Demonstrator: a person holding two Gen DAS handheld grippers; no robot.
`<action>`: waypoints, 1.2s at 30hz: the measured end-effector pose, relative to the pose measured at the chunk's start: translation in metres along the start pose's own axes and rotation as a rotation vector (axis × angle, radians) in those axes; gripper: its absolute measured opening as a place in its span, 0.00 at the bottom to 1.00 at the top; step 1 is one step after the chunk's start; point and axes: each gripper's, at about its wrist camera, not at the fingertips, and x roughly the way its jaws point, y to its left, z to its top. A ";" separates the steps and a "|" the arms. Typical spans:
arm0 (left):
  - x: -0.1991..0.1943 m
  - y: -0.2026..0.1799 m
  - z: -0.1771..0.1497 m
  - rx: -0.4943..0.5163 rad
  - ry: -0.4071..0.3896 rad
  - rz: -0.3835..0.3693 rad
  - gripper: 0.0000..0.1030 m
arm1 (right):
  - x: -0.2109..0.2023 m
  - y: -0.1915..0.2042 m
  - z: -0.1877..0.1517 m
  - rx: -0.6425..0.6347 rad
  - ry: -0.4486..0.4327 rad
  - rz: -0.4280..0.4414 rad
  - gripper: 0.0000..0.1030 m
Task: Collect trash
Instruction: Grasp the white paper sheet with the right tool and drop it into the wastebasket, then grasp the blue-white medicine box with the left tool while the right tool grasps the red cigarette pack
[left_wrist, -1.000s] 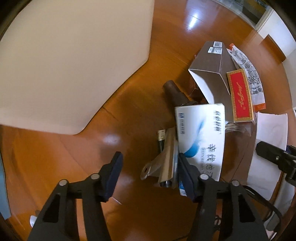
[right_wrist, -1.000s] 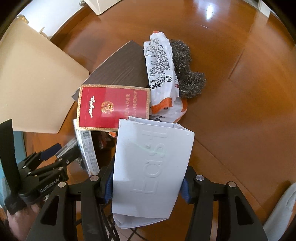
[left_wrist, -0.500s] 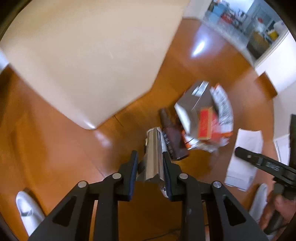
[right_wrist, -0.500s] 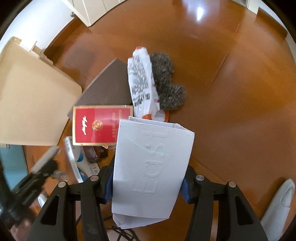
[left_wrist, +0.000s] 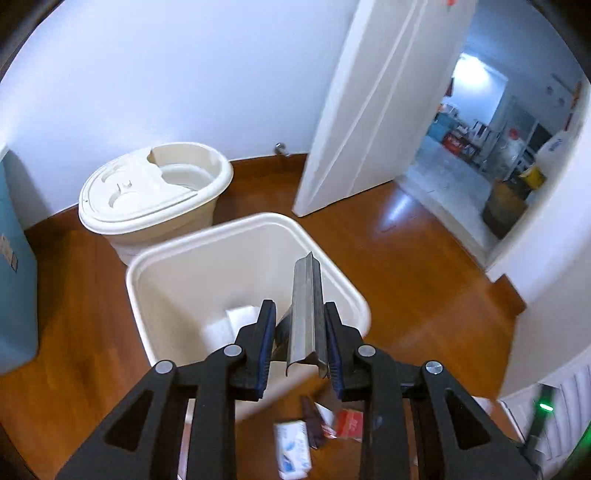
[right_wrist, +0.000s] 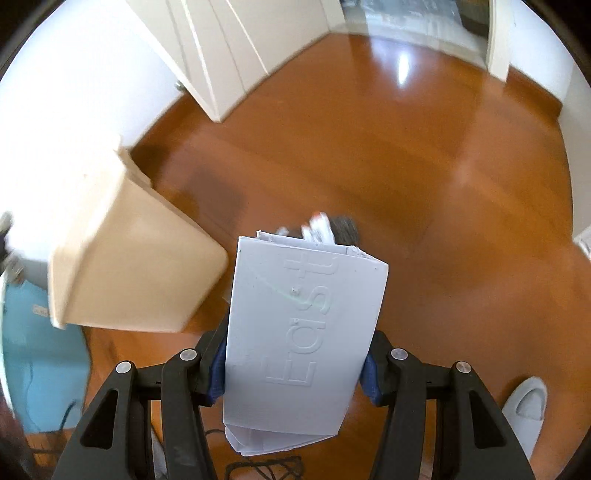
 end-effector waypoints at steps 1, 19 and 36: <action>0.013 0.006 0.005 -0.005 0.025 0.013 0.24 | -0.008 0.005 0.003 -0.009 -0.009 0.008 0.57; -0.060 0.094 -0.114 -0.339 0.019 0.120 0.82 | -0.048 0.235 0.070 -0.260 -0.014 0.278 0.57; -0.053 0.073 -0.129 -0.229 0.071 0.124 0.82 | 0.018 0.249 0.091 -0.413 0.179 0.211 0.74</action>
